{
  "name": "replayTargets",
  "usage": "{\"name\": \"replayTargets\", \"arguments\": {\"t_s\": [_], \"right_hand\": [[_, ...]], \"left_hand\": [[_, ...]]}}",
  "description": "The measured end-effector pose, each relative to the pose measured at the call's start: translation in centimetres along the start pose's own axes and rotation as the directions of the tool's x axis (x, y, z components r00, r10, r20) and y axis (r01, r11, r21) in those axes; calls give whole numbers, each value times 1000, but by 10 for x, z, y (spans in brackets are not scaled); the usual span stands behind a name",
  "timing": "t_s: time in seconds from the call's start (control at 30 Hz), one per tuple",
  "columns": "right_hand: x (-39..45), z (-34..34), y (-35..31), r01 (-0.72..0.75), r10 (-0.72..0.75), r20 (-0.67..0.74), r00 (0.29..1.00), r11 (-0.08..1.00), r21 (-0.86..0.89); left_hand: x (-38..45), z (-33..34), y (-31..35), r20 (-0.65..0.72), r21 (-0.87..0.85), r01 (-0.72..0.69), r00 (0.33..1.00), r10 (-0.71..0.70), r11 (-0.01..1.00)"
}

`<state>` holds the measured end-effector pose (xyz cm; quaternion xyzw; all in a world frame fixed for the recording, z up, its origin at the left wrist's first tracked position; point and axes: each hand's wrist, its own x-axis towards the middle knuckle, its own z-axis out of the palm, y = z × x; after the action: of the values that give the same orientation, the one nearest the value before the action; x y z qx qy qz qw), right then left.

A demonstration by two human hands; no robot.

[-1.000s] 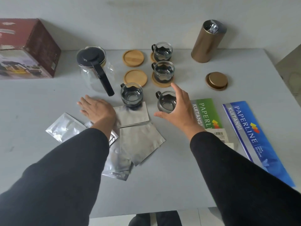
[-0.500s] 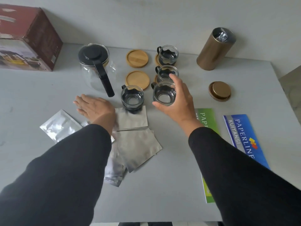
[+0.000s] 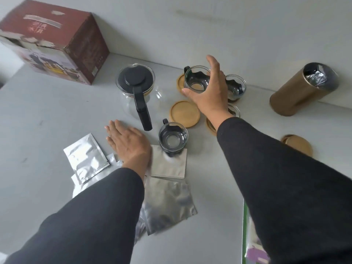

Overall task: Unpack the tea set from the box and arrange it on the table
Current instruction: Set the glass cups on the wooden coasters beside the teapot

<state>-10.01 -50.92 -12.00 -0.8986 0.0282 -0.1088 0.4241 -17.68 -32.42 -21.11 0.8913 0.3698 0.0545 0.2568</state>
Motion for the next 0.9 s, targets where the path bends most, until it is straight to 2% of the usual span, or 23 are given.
{"name": "replayTargets", "arguments": {"t_s": [0.23,0.63,0.8,0.9], "right_hand": [[37,19,13,-45,44,71,996,999,5],[49,33,24,-88,87,187,979,996,-1],[48,31,23,-29,46,195,980,996,-86],[40,24,16,32,-19,130,991,995,-98]], "left_hand": [[1,6,3,-20,56,26,999,-24,998],[1,6,3,-10,84,41,999,-40,996],[2,6,3,3,88,41,999,-41,995],[2,5,3,22,84,34,999,-36,996]]}}
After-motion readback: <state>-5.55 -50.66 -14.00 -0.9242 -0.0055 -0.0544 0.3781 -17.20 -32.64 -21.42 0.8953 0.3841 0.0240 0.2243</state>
